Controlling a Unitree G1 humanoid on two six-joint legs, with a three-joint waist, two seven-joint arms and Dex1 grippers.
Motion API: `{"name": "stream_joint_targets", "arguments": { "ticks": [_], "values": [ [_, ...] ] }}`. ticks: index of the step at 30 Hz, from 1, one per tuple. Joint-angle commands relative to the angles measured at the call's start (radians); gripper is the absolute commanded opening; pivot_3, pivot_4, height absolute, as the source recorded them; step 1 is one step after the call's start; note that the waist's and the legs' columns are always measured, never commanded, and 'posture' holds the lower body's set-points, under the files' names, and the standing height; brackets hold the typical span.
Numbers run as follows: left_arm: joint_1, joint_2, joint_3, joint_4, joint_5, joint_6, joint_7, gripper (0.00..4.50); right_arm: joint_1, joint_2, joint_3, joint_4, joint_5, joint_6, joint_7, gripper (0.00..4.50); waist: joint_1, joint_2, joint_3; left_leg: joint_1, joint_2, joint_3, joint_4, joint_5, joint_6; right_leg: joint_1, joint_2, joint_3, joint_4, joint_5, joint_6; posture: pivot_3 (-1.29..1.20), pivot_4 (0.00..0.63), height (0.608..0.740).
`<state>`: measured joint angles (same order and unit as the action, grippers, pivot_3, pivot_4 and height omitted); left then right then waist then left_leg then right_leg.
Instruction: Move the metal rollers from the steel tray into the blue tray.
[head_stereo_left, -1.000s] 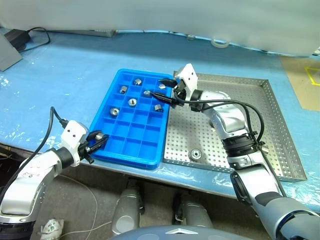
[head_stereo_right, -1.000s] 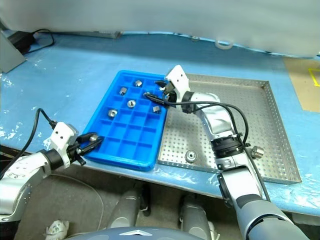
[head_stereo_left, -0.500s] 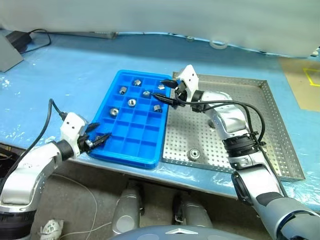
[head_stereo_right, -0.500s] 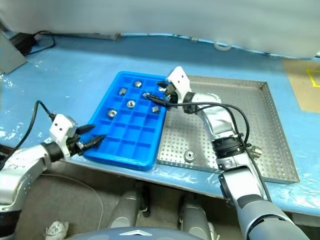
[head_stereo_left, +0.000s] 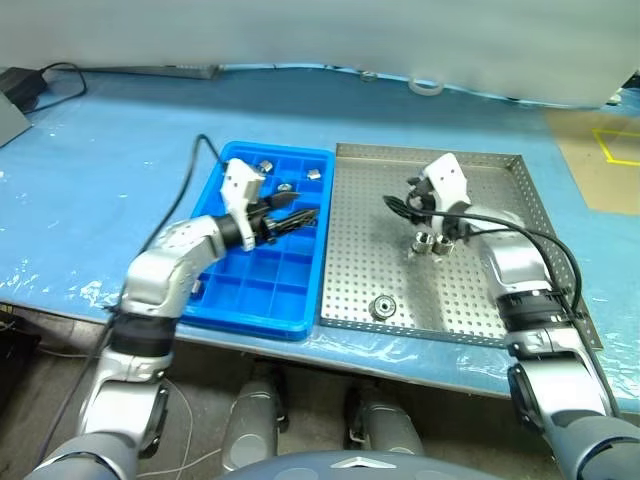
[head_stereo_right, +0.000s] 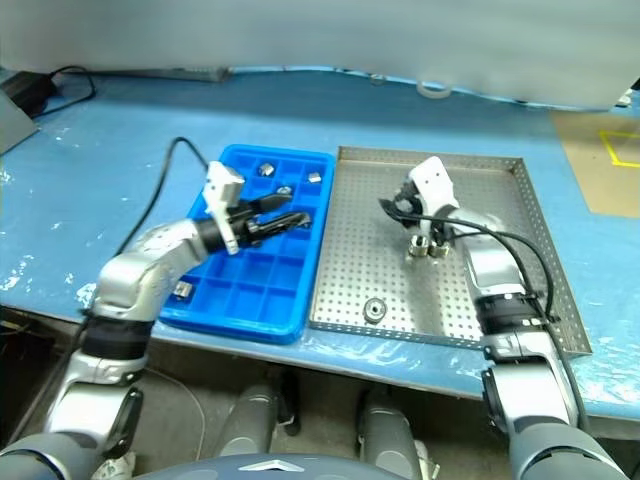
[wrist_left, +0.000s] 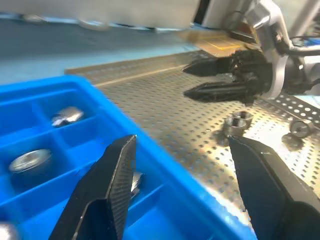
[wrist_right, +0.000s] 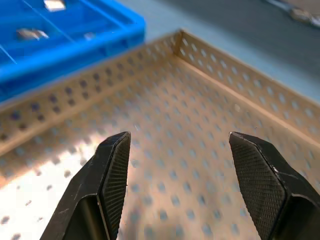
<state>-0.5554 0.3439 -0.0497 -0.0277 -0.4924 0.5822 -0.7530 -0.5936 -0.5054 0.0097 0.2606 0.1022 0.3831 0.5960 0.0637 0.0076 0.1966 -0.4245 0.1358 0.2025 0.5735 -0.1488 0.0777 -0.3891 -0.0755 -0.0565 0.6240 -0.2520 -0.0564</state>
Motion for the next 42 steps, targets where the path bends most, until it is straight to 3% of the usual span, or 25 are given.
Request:
{"name": "stream_joint_targets", "arguments": {
  "ticks": [1, 6, 11, 19, 28, 42],
  "values": [
    [-0.048, -0.042, -0.044, 0.03, 0.028, -0.062, -0.028, 3.09, 0.033, -0.047, -0.057, -0.088, -0.003, 0.02, -0.029, 3.29, -0.015, 0.0, 0.0, -0.001, 0.0, 0.0, 0.001, 0.001, 0.004, 0.0, 0.0, 0.0, 0.0, 0.0, 0.0, -0.18, 0.15, 0.74],
    [-0.085, -0.087, -0.052, 0.084, 0.038, -0.084, -0.043, 3.09, 0.074, -0.075, -0.081, -0.122, -0.002, 0.05, -0.053, 3.29, -0.05, 0.0, 0.0, -0.001, 0.001, 0.0, 0.003, -0.002, 0.009, 0.0, 0.0, 0.0, 0.0, 0.0, 0.0, -0.21, 0.15, 0.74],
    [-0.092, -0.105, -0.054, 0.104, 0.046, -0.093, -0.047, 3.09, 0.099, -0.12, -0.116, -0.124, 0.019, 0.063, -0.026, 3.29, -0.049, 0.0, 0.0, 0.004, 0.001, 0.0, 0.004, -0.003, 0.007, 0.004, 0.0, 0.0, 0.001, 0.0, 0.0, -0.21, 0.15, 0.74],
    [-0.085, -0.123, -0.06, 0.121, 0.056, -0.096, -0.053, 3.09, 0.18, -0.282, -0.229, -0.168, 0.198, 0.122, 0.232, 3.29, -0.04, 0.001, 0.0, 0.002, 0.0, 0.001, 0.008, -0.006, 0.015, 0.007, -0.001, 0.0, -0.003, 0.0, 0.0, -0.24, 0.15, 0.74],
    [-0.089, -0.132, -0.062, 0.124, 0.071, -0.097, -0.057, 3.09, 0.145, -0.316, -0.13, -0.021, 0.141, 0.038, 0.356, 3.29, -0.049, 0.001, 0.0, 0.007, 0.001, 0.001, 0.008, -0.007, 0.013, 0.012, -0.001, 0.0, -0.002, 0.0, 0.0, -0.22, 0.15, 0.74],
    [-0.068, -0.138, -0.06, 0.109, 0.088, -0.102, -0.035, 3.09, 0.022, -0.259, 0.016, 0.198, 0.042, -0.113, 0.435, 3.29, -0.043, 0.001, 0.0, 0.004, 0.001, 0.001, 0.009, -0.007, 0.016, 0.01, -0.001, -0.001, -0.003, 0.0, 0.0, -0.18, 0.15, 0.74]
  ]
}}
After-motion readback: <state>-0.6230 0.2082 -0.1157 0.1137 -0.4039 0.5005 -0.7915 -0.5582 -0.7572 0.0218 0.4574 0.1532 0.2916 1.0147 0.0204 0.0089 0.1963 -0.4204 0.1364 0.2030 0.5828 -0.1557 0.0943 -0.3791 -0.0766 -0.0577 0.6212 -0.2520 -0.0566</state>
